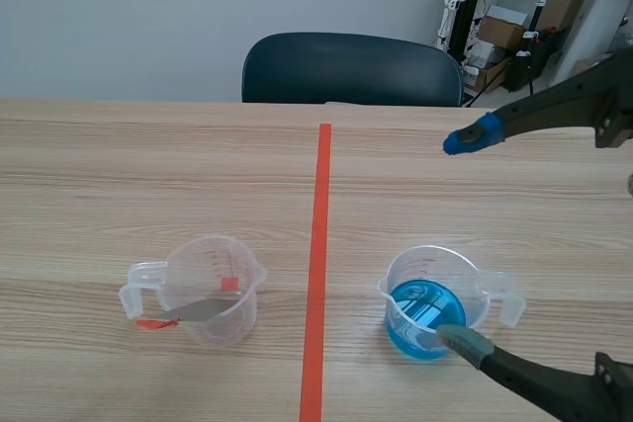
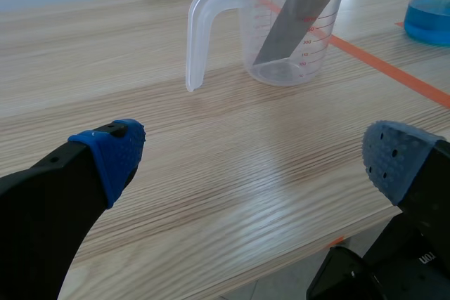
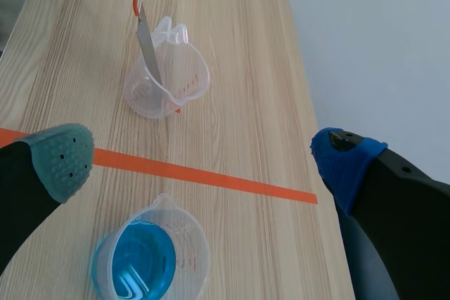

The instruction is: Do the redox reaction experiment. lift the metal plate out of the left beaker

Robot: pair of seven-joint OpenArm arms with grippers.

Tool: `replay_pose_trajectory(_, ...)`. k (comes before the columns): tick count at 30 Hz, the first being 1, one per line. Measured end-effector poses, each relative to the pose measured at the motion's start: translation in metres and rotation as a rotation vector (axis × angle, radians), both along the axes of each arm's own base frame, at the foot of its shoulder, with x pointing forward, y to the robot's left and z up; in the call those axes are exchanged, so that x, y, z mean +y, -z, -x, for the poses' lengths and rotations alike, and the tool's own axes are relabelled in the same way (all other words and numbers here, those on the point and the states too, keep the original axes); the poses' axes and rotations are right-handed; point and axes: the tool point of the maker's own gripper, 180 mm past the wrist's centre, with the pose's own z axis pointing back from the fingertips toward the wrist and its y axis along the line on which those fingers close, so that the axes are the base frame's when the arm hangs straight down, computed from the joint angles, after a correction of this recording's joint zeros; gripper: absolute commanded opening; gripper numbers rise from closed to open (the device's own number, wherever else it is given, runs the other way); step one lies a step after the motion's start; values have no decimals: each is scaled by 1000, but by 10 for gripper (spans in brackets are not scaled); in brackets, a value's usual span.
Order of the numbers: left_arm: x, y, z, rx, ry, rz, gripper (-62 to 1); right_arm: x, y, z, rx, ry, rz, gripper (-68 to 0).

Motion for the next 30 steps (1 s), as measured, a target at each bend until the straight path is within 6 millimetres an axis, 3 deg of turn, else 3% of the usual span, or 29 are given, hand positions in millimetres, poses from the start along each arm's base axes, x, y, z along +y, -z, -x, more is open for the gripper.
replay_pose_trajectory(9,-9,2,1,2,-5,23,14,4,4,2,-10,-6,5,-19)
replay_pose_trajectory(12,-9,2,2,4,-5,23,14,6,3,-6,-19,10,11,-19)
replay_pose_trajectory(22,-15,0,0,-15,25,5,14,25,2,-12,-33,-9,-26,-19)
replay_pose_trajectory(30,-22,-13,-10,-78,55,2,14,32,36,-29,-39,10,0,-19)
